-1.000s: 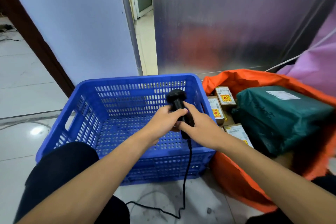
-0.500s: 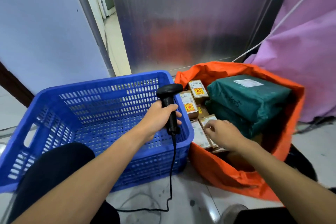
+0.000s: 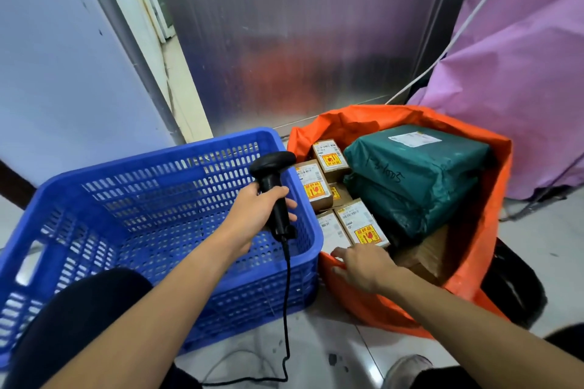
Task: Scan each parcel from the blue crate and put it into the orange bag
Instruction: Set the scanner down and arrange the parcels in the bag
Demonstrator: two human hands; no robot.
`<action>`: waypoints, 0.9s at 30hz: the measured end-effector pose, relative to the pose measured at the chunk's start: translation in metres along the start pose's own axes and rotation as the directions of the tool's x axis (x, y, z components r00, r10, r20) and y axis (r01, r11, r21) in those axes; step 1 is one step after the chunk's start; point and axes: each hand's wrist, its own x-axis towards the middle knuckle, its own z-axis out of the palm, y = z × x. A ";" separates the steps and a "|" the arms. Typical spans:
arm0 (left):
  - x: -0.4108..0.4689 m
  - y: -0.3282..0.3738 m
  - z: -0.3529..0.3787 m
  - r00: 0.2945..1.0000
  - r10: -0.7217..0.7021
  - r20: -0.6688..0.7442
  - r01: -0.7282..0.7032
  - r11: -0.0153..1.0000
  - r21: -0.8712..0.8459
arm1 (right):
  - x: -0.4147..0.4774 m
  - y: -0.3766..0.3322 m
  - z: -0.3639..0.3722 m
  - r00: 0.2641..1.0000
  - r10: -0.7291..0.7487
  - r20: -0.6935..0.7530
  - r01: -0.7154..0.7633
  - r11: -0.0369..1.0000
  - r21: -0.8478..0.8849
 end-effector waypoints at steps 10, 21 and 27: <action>0.006 -0.009 0.005 0.999 0.031 0.039 -0.026 0.991 -0.133 | -0.004 -0.011 -0.002 0.999 0.036 -0.032 -0.036 0.999 -0.002; 0.021 -0.014 0.002 0.998 0.061 0.009 -0.056 0.960 -0.273 | -0.011 0.011 -0.014 0.947 0.317 -0.050 -0.274 0.880 0.388; 0.026 -0.004 0.006 0.996 0.053 -0.070 -0.069 0.965 -0.253 | -0.018 0.010 -0.019 0.921 0.379 -0.091 -0.274 0.794 0.542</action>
